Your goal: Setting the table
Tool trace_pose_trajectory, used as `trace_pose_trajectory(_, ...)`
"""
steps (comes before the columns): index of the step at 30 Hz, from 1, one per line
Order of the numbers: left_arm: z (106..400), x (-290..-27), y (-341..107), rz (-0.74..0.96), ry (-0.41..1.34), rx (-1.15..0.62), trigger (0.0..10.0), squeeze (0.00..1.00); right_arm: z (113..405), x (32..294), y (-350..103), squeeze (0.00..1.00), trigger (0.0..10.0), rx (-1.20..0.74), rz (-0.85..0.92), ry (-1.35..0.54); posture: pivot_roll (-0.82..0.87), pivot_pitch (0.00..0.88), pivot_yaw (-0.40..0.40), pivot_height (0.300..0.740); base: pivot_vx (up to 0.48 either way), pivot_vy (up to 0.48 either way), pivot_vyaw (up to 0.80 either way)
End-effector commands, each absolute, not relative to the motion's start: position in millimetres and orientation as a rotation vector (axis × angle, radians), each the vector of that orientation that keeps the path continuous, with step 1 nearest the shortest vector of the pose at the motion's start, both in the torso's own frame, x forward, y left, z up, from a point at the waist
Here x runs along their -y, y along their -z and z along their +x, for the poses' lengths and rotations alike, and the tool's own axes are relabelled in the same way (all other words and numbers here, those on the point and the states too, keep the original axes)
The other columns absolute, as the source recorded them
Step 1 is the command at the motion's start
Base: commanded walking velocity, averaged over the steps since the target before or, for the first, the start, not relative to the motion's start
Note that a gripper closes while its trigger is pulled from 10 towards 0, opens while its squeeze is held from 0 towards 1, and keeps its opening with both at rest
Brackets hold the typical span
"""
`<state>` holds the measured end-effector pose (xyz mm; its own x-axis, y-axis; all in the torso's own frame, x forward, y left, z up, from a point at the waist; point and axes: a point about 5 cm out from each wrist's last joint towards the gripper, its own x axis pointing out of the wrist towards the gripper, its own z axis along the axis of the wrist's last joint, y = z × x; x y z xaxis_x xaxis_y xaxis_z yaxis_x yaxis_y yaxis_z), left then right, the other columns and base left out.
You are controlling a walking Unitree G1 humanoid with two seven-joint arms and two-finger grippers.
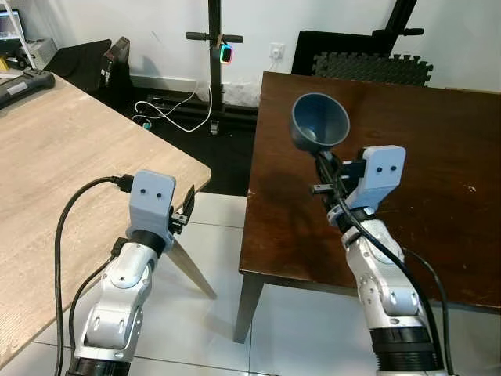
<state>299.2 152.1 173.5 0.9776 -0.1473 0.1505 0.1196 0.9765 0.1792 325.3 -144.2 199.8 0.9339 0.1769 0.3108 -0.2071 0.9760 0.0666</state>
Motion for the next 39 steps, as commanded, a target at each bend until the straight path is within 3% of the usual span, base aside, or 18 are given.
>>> trace_pose_trajectory(1,299,-152,-168,0.169,0.144,0.139,10.0,0.0,322,150,-199,0.0,10.0,0.324,0.092,-0.171,0.05,0.071,0.063,0.74,0.0,0.0,0.0)
trace_pose_trajectory(11,299,-153,-161,0.17,0.135,0.12,10.0,0.0,321,153,-173,0.0,10.0,0.246,0.044,-0.146,0.05,0.073,0.054,0.74,0.0,0.0,0.0)
trace_pose_trajectory(39,297,-152,-162,0.165,0.132,0.121,10.0,0.0,321,154,-175,0.0,10.0,0.26,0.04,-0.141,0.04,0.087,0.055,0.74,0.0,0.0,0.0)
